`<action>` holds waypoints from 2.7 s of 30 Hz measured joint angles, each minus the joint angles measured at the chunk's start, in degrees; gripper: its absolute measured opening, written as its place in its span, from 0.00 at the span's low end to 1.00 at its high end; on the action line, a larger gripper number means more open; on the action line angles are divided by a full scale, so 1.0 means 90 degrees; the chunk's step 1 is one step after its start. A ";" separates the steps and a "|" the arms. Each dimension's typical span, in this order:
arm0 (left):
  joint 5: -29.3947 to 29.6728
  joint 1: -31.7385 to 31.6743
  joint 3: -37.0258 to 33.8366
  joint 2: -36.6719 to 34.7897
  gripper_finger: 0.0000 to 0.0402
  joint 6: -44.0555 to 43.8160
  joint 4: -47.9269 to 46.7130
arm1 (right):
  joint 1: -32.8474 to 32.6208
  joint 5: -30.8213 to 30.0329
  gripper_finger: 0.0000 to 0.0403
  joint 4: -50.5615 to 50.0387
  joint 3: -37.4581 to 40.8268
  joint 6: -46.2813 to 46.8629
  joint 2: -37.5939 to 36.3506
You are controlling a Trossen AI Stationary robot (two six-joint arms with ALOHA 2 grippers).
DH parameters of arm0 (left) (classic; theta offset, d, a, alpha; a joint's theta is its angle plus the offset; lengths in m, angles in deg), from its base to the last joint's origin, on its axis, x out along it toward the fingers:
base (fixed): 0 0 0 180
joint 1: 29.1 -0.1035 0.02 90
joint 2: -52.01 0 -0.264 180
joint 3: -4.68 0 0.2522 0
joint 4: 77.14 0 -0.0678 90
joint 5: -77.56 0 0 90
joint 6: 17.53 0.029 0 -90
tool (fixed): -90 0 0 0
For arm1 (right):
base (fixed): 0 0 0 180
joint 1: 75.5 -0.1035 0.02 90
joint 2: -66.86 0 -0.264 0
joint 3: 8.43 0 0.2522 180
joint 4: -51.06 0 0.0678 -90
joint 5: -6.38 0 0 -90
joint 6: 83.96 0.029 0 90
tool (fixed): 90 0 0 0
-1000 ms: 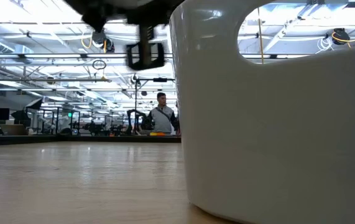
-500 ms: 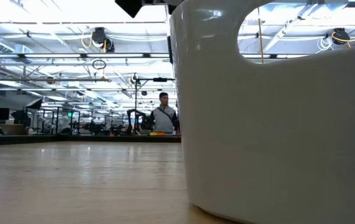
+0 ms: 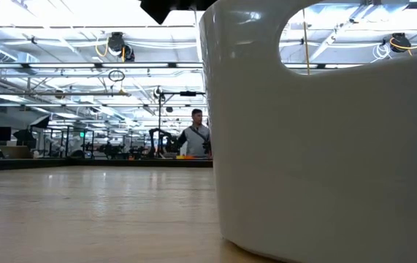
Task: Sort cables
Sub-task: Put the gray charger cable into the gray bin, then put the purple charger cable into the gray bin
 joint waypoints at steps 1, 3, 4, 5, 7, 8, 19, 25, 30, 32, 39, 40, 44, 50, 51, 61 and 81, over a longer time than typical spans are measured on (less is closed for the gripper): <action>-0.0012 0.0025 0.0000 0.0000 0.15 0.0002 0.0005 | -0.0001 0.0005 0.38 0.0004 0.0000 -0.0017 0.0003; -0.0108 0.0061 0.0000 0.0000 0.20 -0.0005 0.0031 | -0.0005 0.0008 0.38 0.0005 0.0000 -0.0043 0.0003; -0.0168 0.0065 0.0000 0.0000 0.22 -0.0009 0.0057 | -0.0005 0.0008 0.38 0.0005 0.0000 -0.0056 0.0003; -0.0211 0.0065 0.0000 0.0000 0.24 -0.0008 0.0064 | -0.0003 0.0008 0.38 0.0007 0.0000 -0.0069 0.0003; -0.0220 0.0065 0.0000 0.0000 0.29 -0.0044 0.0059 | -0.0002 0.0006 0.38 0.0006 0.0000 -0.0076 0.0003; -0.0218 0.0065 0.0000 0.0000 0.31 -0.0071 0.0033 | -0.0002 0.0006 0.38 0.0007 0.0000 -0.0092 0.0003; 0.0164 0.0059 0.0002 -0.0010 0.54 0.0029 -0.0602 | 0.0002 0.0010 0.38 0.0024 0.0000 -0.0108 0.0006; 0.0079 -0.0090 0.0002 -0.0016 0.59 0.0600 -0.1528 | -0.0098 0.0306 0.38 -0.0072 0.0000 -0.0077 0.0006; 0.0478 -0.0265 0.0000 -0.0339 0.56 0.1513 -0.3069 | -0.0337 0.0683 0.38 -0.0990 0.0000 0.0599 0.0010; 0.1062 -0.0363 0.0000 -0.0648 0.52 0.2009 -0.3844 | -0.0433 0.0696 0.38 -0.1478 0.0000 0.0945 0.0010; 0.2612 -0.0689 0.0002 -0.2093 0.37 0.3019 -0.5434 | -0.0633 0.0713 0.38 -0.2696 0.0172 0.1666 0.0010; 0.2611 -0.0702 0.0004 -0.2281 0.36 0.3053 -0.5648 | -0.0654 0.0795 0.38 -0.2704 0.0332 0.1678 0.0007; 0.2758 -0.0497 0.0003 -0.2914 0.31 0.3045 -0.6679 | -0.0825 0.1161 0.38 -0.2544 0.1442 0.1625 -0.0012; 0.3488 0.0030 -0.0171 -0.3698 0.30 0.2428 -0.7375 | -0.1044 0.1661 0.38 -0.0594 0.3785 0.1591 -0.0352; 0.3556 0.0106 -0.0211 -0.3789 0.30 0.2278 -0.7404 | -0.1044 0.1793 0.38 0.0006 0.4189 0.1525 -0.0522; 0.4006 0.0623 -0.0456 -0.4075 0.30 0.1492 -0.7372 | -0.0942 0.2630 0.38 0.1855 0.6893 0.1238 -0.2190; 0.3998 0.0629 -0.1003 -0.4073 0.30 0.1282 -0.7006 | -0.0593 0.3866 0.38 0.2971 0.7130 -0.0215 -0.2178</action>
